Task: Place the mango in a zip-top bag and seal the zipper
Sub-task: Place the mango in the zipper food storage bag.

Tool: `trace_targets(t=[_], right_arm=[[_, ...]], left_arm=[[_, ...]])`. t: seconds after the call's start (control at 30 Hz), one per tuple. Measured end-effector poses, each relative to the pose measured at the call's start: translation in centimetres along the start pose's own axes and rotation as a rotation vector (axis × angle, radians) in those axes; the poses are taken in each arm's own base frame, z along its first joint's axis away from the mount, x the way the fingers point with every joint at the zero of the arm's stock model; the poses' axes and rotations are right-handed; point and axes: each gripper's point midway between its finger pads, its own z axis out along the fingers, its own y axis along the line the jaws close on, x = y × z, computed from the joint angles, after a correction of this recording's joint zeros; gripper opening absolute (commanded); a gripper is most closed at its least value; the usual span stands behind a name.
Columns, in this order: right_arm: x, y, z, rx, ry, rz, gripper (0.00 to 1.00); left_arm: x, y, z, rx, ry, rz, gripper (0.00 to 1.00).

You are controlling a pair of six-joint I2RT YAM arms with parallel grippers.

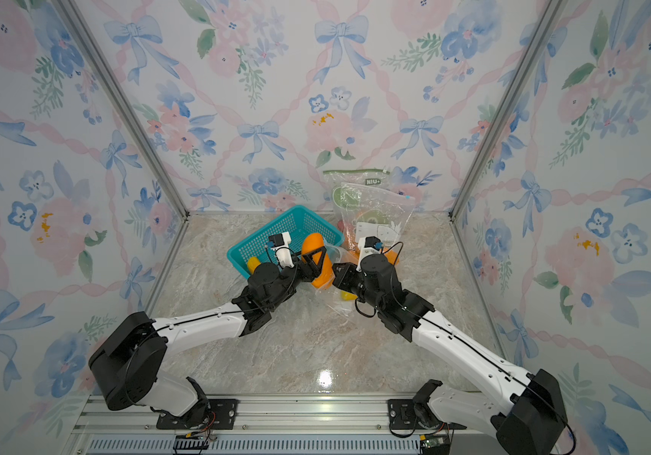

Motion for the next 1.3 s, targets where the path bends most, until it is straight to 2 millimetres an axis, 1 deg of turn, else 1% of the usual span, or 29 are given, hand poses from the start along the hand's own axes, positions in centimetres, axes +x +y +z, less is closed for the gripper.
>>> trace_targets(t=[0.07, 0.13, 0.23, 0.3, 0.33, 0.47, 0.57, 0.6, 0.7, 0.8, 0.93, 1.03, 1.2, 1.27, 1.3], right_arm=[[-0.4, 0.2, 0.0, -0.011, -0.011, 0.01, 0.0], [-0.6, 0.5, 0.0, -0.024, -0.018, 0.015, 0.0], [-0.9, 0.9, 0.0, -0.041, -0.025, 0.019, 0.0], [-1.1, 1.2, 0.0, -0.051, -0.029, 0.02, 0.0], [-1.2, 1.3, -0.1, -0.055, -0.032, 0.021, 0.0], [-1.4, 1.5, -0.1, -0.06, -0.038, 0.023, 0.0], [-1.6, 1.3, -0.1, -0.055, -0.043, 0.026, 0.0], [-1.7, 1.3, -0.1, -0.054, -0.045, 0.026, 0.0], [-1.9, 1.1, -0.1, -0.051, -0.048, 0.027, 0.0], [-2.0, 1.2, -0.1, -0.051, -0.051, 0.025, 0.0], [-2.3, 1.5, -0.3, -0.057, -0.058, 0.017, 0.0], [-2.5, 1.7, -0.5, -0.057, -0.063, 0.008, 0.0], [-2.6, 1.5, -1.0, -0.039, -0.059, -0.006, 0.0], [-2.6, 1.4, -1.0, -0.033, -0.06, -0.009, 0.0], [-2.6, 1.3, -1.0, -0.03, -0.058, -0.009, 0.0]], left_arm=[[-0.1, -0.2, 0.0, 0.008, -0.003, 0.005, 0.54], [-0.2, -0.4, 0.1, 0.015, -0.001, 0.007, 0.61], [0.0, -0.7, 0.4, 0.03, 0.008, 0.007, 0.66], [0.1, -0.7, 0.6, 0.035, 0.015, 0.008, 0.71], [0.1, -0.6, 0.7, 0.036, 0.017, 0.008, 0.75], [-0.4, -0.5, 0.9, 0.04, 0.012, 0.012, 0.84], [-0.7, -0.3, 0.9, 0.037, 0.006, 0.019, 0.96], [-0.8, -0.3, 0.9, 0.036, 0.003, 0.016, 0.97], [-1.4, -0.4, 0.7, 0.039, -0.008, 0.019, 0.98], [-2.5, -0.5, 0.4, 0.039, -0.03, 0.029, 0.97], [-4.4, 0.5, -0.1, -0.023, -0.049, 0.058, 0.95], [-6.2, 2.1, 0.0, -0.118, -0.044, 0.094, 0.95], [-9.0, 6.0, 0.0, -0.336, -0.011, 0.172, 0.94], [-9.5, 7.9, -0.2, -0.421, -0.003, 0.179, 0.87], [-9.5, 9.0, -0.4, -0.464, 0.001, 0.178, 0.84]])
